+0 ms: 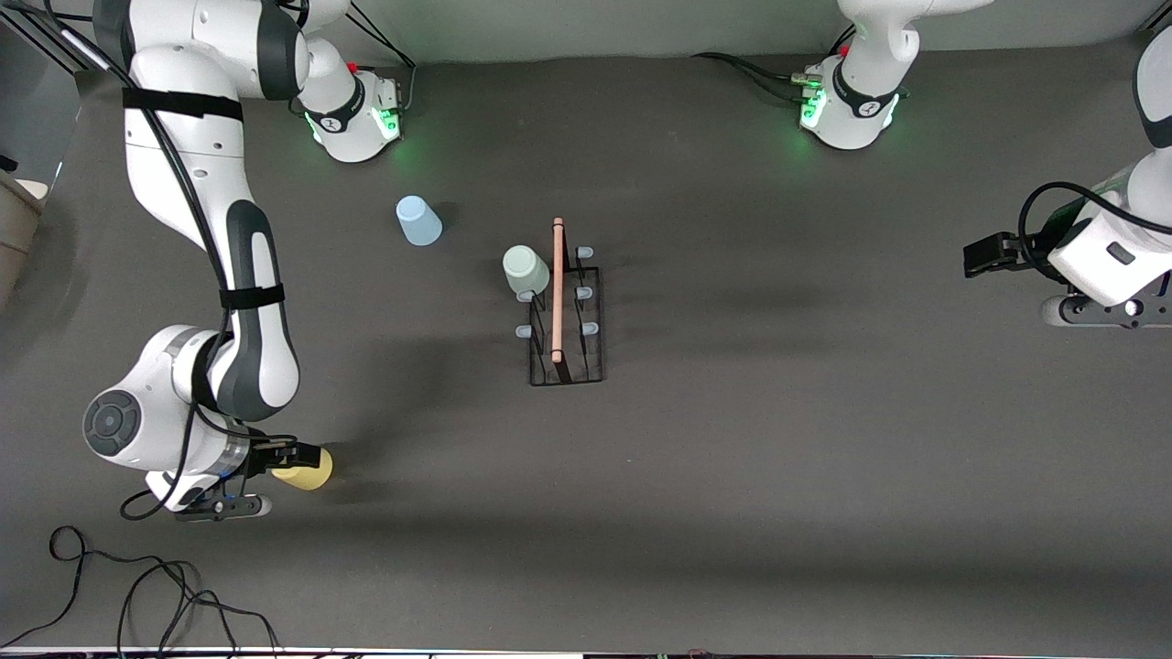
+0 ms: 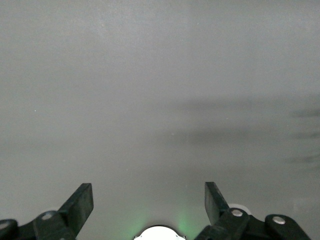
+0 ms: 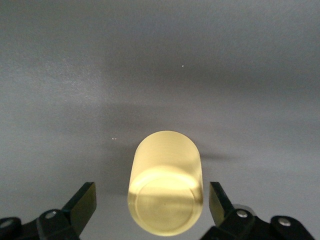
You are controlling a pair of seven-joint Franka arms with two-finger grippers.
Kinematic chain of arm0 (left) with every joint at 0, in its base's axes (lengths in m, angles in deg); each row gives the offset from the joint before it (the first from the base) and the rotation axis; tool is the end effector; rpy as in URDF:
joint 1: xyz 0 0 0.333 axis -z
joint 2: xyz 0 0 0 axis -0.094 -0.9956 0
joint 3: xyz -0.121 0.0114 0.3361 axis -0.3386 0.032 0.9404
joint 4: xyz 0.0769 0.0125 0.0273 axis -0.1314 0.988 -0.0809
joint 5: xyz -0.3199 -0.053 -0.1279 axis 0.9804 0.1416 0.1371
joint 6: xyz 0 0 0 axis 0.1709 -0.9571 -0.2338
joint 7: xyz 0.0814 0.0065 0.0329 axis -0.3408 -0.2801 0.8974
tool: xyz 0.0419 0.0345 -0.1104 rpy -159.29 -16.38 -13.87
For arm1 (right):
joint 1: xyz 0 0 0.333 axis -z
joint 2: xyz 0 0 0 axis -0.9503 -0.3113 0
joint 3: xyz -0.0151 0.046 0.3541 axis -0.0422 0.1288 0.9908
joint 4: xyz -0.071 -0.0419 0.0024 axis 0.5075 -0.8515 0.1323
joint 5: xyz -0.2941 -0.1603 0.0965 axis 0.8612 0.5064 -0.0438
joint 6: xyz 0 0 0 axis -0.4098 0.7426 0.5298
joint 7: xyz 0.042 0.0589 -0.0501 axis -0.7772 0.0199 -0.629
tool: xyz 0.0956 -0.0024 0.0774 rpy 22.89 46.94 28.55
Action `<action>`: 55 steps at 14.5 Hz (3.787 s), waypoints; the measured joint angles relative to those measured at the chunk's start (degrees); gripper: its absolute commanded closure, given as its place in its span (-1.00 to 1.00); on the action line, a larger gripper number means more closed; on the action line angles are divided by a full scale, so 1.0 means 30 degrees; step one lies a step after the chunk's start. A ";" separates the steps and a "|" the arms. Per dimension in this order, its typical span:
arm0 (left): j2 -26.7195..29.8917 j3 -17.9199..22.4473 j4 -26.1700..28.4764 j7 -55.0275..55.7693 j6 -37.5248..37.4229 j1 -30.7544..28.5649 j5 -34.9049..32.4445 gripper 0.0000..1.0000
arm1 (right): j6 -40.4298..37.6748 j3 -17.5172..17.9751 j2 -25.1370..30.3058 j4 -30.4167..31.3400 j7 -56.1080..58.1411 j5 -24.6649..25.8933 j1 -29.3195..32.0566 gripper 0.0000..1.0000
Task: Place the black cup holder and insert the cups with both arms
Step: 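Grasp the yellow cup with the right gripper, then carry the yellow cup to the holder and insert it on a peg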
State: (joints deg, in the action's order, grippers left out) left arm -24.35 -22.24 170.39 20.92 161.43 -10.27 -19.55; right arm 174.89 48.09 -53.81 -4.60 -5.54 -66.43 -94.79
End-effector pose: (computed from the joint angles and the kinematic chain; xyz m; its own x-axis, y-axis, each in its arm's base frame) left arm 0.5194 -0.0267 0.5913 0.9839 -0.0156 -0.1782 -0.0191 -0.9997 -0.0179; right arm 0.7070 0.0246 0.2793 0.9982 0.0595 0.0086 0.0597 -0.9980 -0.0219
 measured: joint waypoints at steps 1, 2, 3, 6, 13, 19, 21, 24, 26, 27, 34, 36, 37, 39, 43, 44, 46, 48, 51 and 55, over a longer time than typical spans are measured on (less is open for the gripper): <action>0.0000 0.0000 0.0000 0.0000 0.0000 0.0000 0.0000 -0.98 | 0.0135 0.0000 -0.0164 0.0017 0.0023 -0.0039 0.0000 -1.00; 0.0000 0.0000 0.0000 0.0000 0.0000 0.0000 0.0000 -0.99 | 0.0252 0.0001 -0.0316 0.0022 0.0032 -0.0048 0.0000 -1.00; 0.0000 0.0000 0.0000 0.0000 0.0000 0.0000 0.0000 -0.99 | 0.0285 0.0001 -0.0421 0.0025 0.0036 -0.0052 0.0000 -0.67; 0.0000 0.0000 0.0000 -0.0001 0.0000 0.0000 0.0000 -0.99 | 0.0289 -0.0005 -0.0484 0.0012 0.0076 -0.0054 0.0000 0.64; 0.0000 0.0000 0.0003 -0.0002 0.0000 0.0000 0.0000 -0.99 | -0.2499 -0.0184 0.1927 -0.0829 -0.1187 0.0690 -0.0135 0.89; 0.0000 0.0003 0.0005 -0.0002 -0.0001 0.0000 0.0001 -0.99 | -0.7376 -0.0094 0.6026 -0.0997 -1.2927 0.2808 -0.3782 0.98; 0.0000 0.0004 0.0005 -0.0003 -0.0001 0.0000 0.0001 -0.98 | -0.8105 -0.0055 0.6521 -0.0995 -1.6981 0.2858 -0.5099 1.00; 0.0000 0.0004 0.0005 -0.0003 -0.0005 0.0000 0.0001 -0.99 | -0.8302 0.0030 0.6704 -0.0988 -2.2492 0.2865 -0.7157 1.00; 0.0000 0.0009 0.0005 -0.0003 -0.0006 -0.0006 0.0000 -0.99 | -0.8248 0.0107 0.6681 -0.0962 -2.5411 0.2868 -0.8675 1.00; 0.0000 0.0010 0.0005 -0.0003 -0.0006 -0.0007 0.0001 -0.99 | -0.8088 0.0133 0.6644 -0.0954 -2.6650 0.2869 -0.9397 1.00; 0.0000 0.0015 0.0005 -0.0003 -0.0008 -0.0018 0.0001 -0.99 | -0.6539 0.0170 0.5242 -0.0759 -2.9754 0.2876 -1.1374 1.00; 0.0000 0.0017 0.0005 -0.0003 -0.0008 -0.0019 0.0001 -0.99 | -0.5856 0.0169 0.5077 -0.0227 -2.9777 0.2876 -1.1526 1.00; 0.0000 0.0017 0.0005 -0.0003 -0.0008 -0.0020 0.0001 -0.99 | -0.5398 0.0170 0.5078 0.0193 -2.9777 0.2876 -1.1647 1.00; 0.0000 0.0017 0.0004 -0.0003 -0.0008 -0.0020 0.0001 -0.99 | -0.4592 0.0171 0.5078 0.0884 -2.9794 0.2876 -1.1851 1.00; 0.0000 0.0017 0.0005 -0.0004 -0.0016 -0.0022 0.0001 -0.99 | -0.2958 0.0172 0.5077 0.2165 -2.9804 0.2876 -1.2260 1.00; 0.0000 0.0017 0.0006 -0.0004 -0.0016 -0.0023 0.0001 -0.99 | -0.2563 0.0171 0.5080 0.2439 -2.9810 0.2876 -1.2325 1.00; 0.0001 0.0017 0.0005 -0.0004 -0.0016 -0.0023 0.0001 -0.99 | -0.1816 0.0170 0.5074 0.3033 -2.9812 0.2876 -1.2349 1.00; 0.0001 0.0018 0.0005 -0.0004 -0.0016 -0.0023 0.0001 -0.99 | -0.1017 0.0172 0.5060 0.3678 -2.9812 0.2875 -1.2353 0.64; 0.0001 0.0018 0.0006 -0.0004 -0.0016 -0.0024 0.0001 -0.99 | -0.0322 0.0220 0.5048 0.4279 -2.9825 0.2670 -1.2395 -1.00; 0.0001 0.0018 0.0006 -0.0004 -0.0016 -0.0025 0.0001 -0.99 | -0.0424 0.0167 0.5173 0.3972 -2.9843 0.2650 -1.2404 -1.00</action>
State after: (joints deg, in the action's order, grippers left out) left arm -24.34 -22.19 170.41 20.90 161.39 -10.34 -19.55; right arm 173.62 48.59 -38.29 7.31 -95.07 -58.48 -132.00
